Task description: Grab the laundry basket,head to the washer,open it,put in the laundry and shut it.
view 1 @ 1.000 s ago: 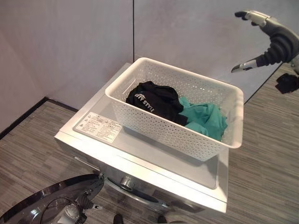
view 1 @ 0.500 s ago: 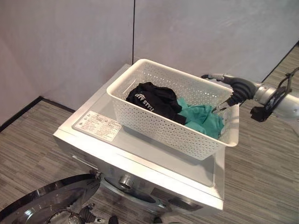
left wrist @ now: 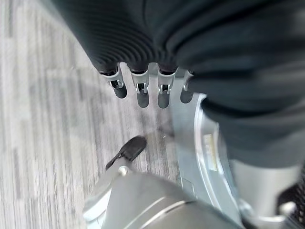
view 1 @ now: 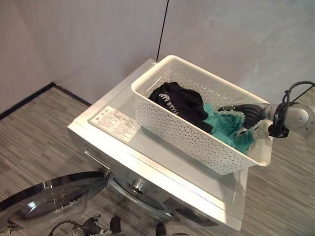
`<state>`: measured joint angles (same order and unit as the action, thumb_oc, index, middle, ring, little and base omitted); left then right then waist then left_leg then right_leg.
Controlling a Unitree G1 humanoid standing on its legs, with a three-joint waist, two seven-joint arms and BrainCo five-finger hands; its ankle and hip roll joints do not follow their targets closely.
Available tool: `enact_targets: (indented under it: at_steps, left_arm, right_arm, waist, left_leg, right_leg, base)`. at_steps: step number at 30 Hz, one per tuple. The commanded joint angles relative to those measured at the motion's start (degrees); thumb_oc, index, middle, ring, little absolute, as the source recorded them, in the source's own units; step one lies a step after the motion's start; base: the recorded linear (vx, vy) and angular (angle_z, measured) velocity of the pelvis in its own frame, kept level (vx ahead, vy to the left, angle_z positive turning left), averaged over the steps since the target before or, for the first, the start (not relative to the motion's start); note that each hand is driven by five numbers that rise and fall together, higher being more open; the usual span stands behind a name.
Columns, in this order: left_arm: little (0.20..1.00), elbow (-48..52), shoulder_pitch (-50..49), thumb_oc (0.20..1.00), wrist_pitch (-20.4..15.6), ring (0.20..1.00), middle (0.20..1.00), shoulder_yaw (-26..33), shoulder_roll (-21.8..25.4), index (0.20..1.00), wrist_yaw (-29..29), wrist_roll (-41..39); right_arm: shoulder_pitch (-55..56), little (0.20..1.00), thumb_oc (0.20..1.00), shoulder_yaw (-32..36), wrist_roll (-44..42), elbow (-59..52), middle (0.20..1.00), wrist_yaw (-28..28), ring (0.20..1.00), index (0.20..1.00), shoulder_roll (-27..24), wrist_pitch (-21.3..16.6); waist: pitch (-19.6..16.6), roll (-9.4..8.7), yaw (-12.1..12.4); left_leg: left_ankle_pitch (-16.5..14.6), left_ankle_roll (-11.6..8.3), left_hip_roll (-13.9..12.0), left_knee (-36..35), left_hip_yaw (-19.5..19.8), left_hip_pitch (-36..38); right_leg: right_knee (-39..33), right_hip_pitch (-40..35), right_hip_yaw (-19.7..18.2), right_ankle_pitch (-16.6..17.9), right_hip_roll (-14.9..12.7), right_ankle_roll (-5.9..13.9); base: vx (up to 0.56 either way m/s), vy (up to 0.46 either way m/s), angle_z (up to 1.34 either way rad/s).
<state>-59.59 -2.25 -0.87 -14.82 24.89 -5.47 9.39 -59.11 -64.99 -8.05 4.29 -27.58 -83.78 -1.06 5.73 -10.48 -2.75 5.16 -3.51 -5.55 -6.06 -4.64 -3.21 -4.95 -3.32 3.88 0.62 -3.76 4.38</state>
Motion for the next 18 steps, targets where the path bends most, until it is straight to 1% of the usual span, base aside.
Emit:
enact_targets:
  at_steps: [1, 3, 7, 8, 9, 12, 14, 15, 16, 17, 18]
  left_arm:
    - [1.0, -1.03, 2.06, 1.0, -1.09, 1.0, 1.0, -2.11, 1.92, 1.0, -0.83, -1.13]
    - [1.0, 0.06, 1.93, 1.0, -1.14, 1.0, 1.0, -2.19, 1.81, 1.0, -1.05, -1.39]
    - [1.0, 3.26, 2.49, 1.0, -1.51, 1.0, 1.0, -3.65, 1.84, 1.0, -1.03, -2.28]
    - [1.0, 3.32, 2.51, 1.0, -1.47, 1.0, 1.0, -3.73, 2.03, 1.0, -1.05, -2.29]
    - [1.0, 4.44, 2.93, 1.0, -1.63, 1.0, 1.0, -4.16, 2.11, 1.0, -0.91, -2.47]
    - [1.0, 5.64, 3.88, 1.0, -1.78, 1.0, 1.0, -4.84, 2.03, 1.0, -0.53, -2.81]
    - [1.0, 6.46, 4.24, 1.0, -1.9, 1.0, 1.0, -5.38, 2.06, 1.0, -0.39, -2.74]
    - [1.0, 6.91, 4.56, 1.0, -1.91, 1.0, 1.0, -5.94, 2.51, 1.0, -0.3, -2.49]
    - [1.0, 7.0, 4.6, 1.0, -1.89, 1.0, 1.0, -6.03, 2.39, 1.0, -0.27, -2.35]
    - [1.0, 7.11, 4.72, 1.0, -1.8, 1.0, 1.0, -6.28, 2.44, 1.0, -0.18, -2.06]
    - [1.0, 6.86, 4.92, 1.0, -1.85, 1.0, 1.0, -6.53, 2.4, 1.0, -0.13, -1.85]
  right_arm:
    - [-7.61, 1.0, 1.0, -1.75, 1.0, 0.33, 1.0, -3.08, 1.0, 1.0, -5.46, 1.38]
    - [-8.42, 1.0, 1.0, -4.06, 1.53, 1.01, 1.0, -4.08, 1.0, 1.0, -6.03, 1.67]
    - [-3.51, 1.0, 1.0, -0.98, 2.7, 2.35, 1.0, -5.54, 1.0, 1.0, -3.96, 2.86]
    - [-2.57, 1.0, 1.0, -0.03, 2.8, 2.28, 1.0, -5.56, 1.0, 1.0, -3.98, 2.86]
    - [-0.66, 1.0, 1.0, 1.19, 3.5, 2.46, 1.0, -5.47, 1.0, 1.0, -2.96, 3.11]
    - [4.35, 1.0, 1.0, 5.08, 4.81, 3.4, 1.0, -4.94, 1.0, 1.0, -0.29, 2.95]
    - [9.05, 1.0, 1.0, 8.41, 4.82, 3.55, 1.0, -5.12, 1.0, 1.0, 1.65, 3.14]
    - [12.32, 1.0, 1.0, 11.13, 5.59, 3.46, 1.0, -5.09, 1.0, 1.0, 3.28, 3.31]
    - [13.23, 1.0, 1.0, 11.83, 5.37, 3.29, 1.0, -5.12, 1.0, 1.0, 3.98, 3.51]
    - [14.66, 0.517, 0.517, 12.97, 5.1, 3.27, 0.517, -4.92, 0.517, 0.517, 4.8, 3.81]
    - [15.48, 0.2, 0.2, 14.01, 5.1, 3.56, 0.2, -4.6, 0.2, 0.2, 5.63, 3.78]
  waist:
    - [2.44, 0.58, 3.49]
    - [3.08, 0.72, 3.59]
    - [5.17, 1.82, 3.87]
    - [5.12, 1.68, 3.92]
    - [5.95, 2.15, 3.99]
    - [6.78, 2.74, 3.98]
    - [7.4, 3.2, 3.99]
    - [7.73, 3.3, 4.22]
    - [7.83, 3.52, 4.05]
    - [7.82, 3.73, 3.95]
    - [7.8, 3.78, 3.98]
  left_leg:
    - [-4.45, -3.89, -7.52, 1.06, -0.42, 5.0]
    - [-4.36, -3.89, -7.48, 1.06, 0.08, 4.49]
    - [-3.58, -3.96, -7.41, 1.06, 1.48, 2.15]
    - [-3.55, -3.97, -7.42, 1.06, 1.56, 2.05]
    - [-3.19, -4.01, -7.47, 1.06, 1.97, 1.07]
    - [-2.81, -4.06, -7.32, 1.06, 2.32, -0.09]
    - [-2.56, -4.09, -7.18, 1.06, 2.72, -0.92]
    - [-2.38, -4.12, -7.06, 1.06, 2.98, -1.59]
    - [-2.36, -4.14, -7.0, 1.06, 2.99, -1.77]
    - [-2.35, -4.13, -7.01, 1.06, 2.99, -1.97]
    - [-2.35, -4.15, -6.95, 1.06, 3.02, -2.1]
  right_leg:
    - [2.64, 4.78, 1.56, 1.64, -7.4, 6.58]
    - [2.69, 4.91, 1.8, 1.62, -7.41, 6.51]
    - [2.72, 6.44, 2.2, 1.97, -7.5, 6.41]
    - [2.74, 6.5, 2.28, 1.97, -7.49, 6.4]
    - [2.65, 7.02, 2.29, 2.07, -7.46, 6.28]
    - [2.07, 7.71, 2.38, 2.4, -7.32, 6.13]
    - [1.61, 8.03, 2.57, 2.5, -7.26, 6.12]
    - [1.31, 8.48, 2.61, 2.64, -7.26, 6.13]
    - [1.2, 8.6, 2.53, 2.66, -7.24, 6.09]
    - [1.06, 8.72, 2.57, 2.69, -7.28, 6.1]
    - [0.99, 8.77, 2.56, 2.72, -7.3, 6.09]
  base:
    - [0.01, -0.012, 0.12]
    - [0.0, -0.014, 0.17]
    - [-0.01, -0.01, 0.07]
    - [-0.04, -0.023, 0.03]
    - [0.0, 0.0, 0.0]
    - [-0.02, -0.024, 0.07]
    - [-0.01, -0.03, 0.05]
    - [-0.02, -0.029, 0.03]
    - [0.0, 0.0, 0.0]
    - [0.0, 0.0, 0.0]
    - [0.0, 0.0, 0.0]
